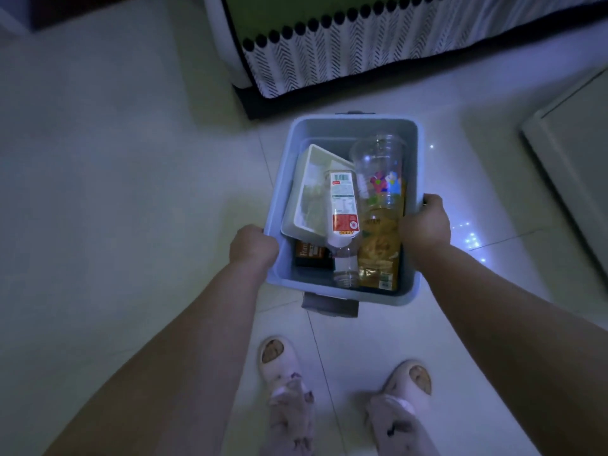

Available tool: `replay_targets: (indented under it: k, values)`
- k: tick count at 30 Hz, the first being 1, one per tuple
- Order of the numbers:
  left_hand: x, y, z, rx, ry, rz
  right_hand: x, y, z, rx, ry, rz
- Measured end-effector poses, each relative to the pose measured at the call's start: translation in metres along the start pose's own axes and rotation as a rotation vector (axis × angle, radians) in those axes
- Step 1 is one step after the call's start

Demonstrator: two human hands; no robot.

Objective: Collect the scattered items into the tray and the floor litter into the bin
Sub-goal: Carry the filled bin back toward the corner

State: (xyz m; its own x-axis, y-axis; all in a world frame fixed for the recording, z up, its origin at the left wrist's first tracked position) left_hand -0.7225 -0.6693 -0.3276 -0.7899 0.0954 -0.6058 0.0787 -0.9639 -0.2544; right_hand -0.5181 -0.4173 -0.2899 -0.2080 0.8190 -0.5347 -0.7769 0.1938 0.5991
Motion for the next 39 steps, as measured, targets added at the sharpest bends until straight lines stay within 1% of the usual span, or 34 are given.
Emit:
replay_targets:
  k: [6,12,17,23,26,30,34,39]
  values:
    - [-0.033,0.006,0.096,-0.056,0.02,0.028,-0.057,0.083,0.016,0.016,0.099,0.071]
    - [-0.067,0.034,0.187,-0.14,0.002,0.046,-0.127,0.153,0.012,-0.003,0.183,0.14]
    - [-0.086,0.081,0.25,-0.259,0.025,0.061,-0.182,0.208,-0.007,-0.036,0.233,0.196]
    - [-0.109,0.155,0.317,-0.4,-0.071,0.141,-0.244,0.272,-0.054,-0.108,0.321,0.337]
    - [-0.128,0.191,0.336,-0.485,-0.139,0.2,-0.272,0.299,-0.077,-0.151,0.387,0.432]
    - [-0.163,0.23,0.355,-0.539,-0.238,0.278,-0.308,0.327,-0.102,-0.186,0.494,0.561]
    - [-0.225,0.27,0.356,-0.603,-0.366,0.415,-0.355,0.34,-0.124,-0.221,0.68,0.681]
    - [-0.315,0.314,0.33,-0.674,-0.476,0.596,-0.424,0.33,-0.143,-0.311,0.911,0.801]
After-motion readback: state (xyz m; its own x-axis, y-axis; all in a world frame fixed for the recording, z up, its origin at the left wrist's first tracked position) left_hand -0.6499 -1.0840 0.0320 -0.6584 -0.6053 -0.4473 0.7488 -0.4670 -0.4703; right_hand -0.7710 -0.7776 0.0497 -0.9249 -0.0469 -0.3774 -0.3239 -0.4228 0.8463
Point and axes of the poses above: each hand's wrist, its own x-axis towards the middle knuckle, its own z-axis out of the back of the hand, y = z × x, the point moved 10 cm from there along x, towards the middle knuckle, and after that the axes turned 4 degrees about x, right-handed, at the moved point
